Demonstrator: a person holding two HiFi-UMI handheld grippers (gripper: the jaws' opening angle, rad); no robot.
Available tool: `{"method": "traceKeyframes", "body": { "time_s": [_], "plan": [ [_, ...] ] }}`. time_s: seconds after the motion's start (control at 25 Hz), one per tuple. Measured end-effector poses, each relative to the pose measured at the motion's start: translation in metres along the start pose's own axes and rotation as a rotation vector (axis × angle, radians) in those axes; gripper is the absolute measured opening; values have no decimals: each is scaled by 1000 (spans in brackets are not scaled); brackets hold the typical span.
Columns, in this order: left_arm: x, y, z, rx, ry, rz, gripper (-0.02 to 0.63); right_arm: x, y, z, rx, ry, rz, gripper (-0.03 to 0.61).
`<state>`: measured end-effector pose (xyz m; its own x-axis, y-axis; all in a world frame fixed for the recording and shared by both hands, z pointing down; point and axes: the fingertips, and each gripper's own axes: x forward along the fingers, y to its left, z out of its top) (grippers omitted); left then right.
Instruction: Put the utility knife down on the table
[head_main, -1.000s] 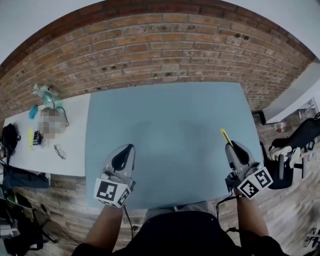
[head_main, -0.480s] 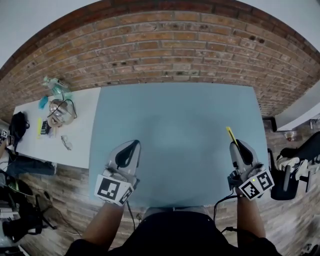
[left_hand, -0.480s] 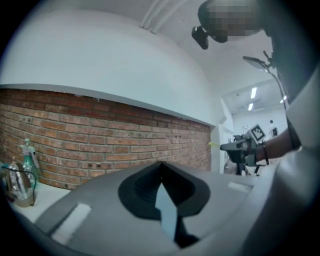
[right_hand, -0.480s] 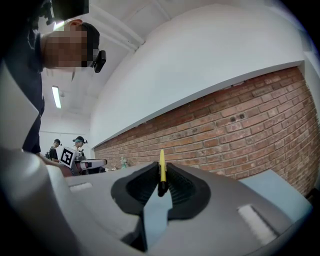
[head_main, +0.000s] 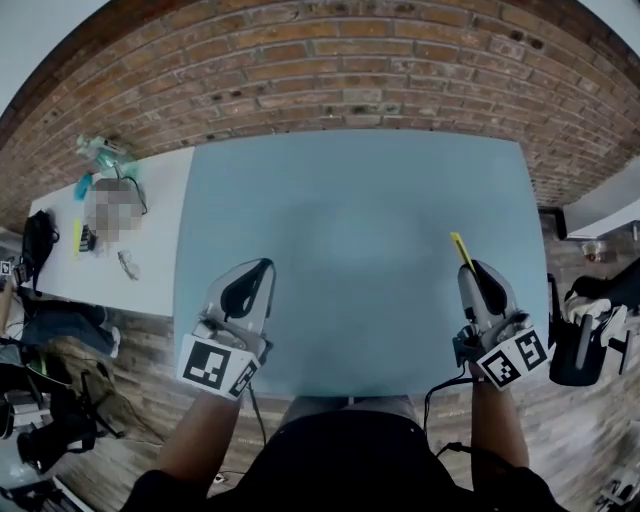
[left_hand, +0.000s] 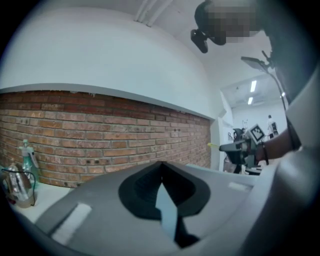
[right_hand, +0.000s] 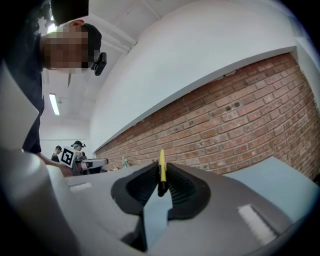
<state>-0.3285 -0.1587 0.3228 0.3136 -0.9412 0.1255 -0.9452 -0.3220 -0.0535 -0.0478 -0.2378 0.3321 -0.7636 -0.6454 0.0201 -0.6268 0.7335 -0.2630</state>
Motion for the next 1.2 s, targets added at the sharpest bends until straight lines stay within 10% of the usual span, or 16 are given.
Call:
{"method": "traceKeyframes", "body": {
  "time_s": [1.2],
  "plan": [
    [25,-36,-76,-29,159,-8,-5,11,-26,-93,78,163,48,54]
  ]
}}
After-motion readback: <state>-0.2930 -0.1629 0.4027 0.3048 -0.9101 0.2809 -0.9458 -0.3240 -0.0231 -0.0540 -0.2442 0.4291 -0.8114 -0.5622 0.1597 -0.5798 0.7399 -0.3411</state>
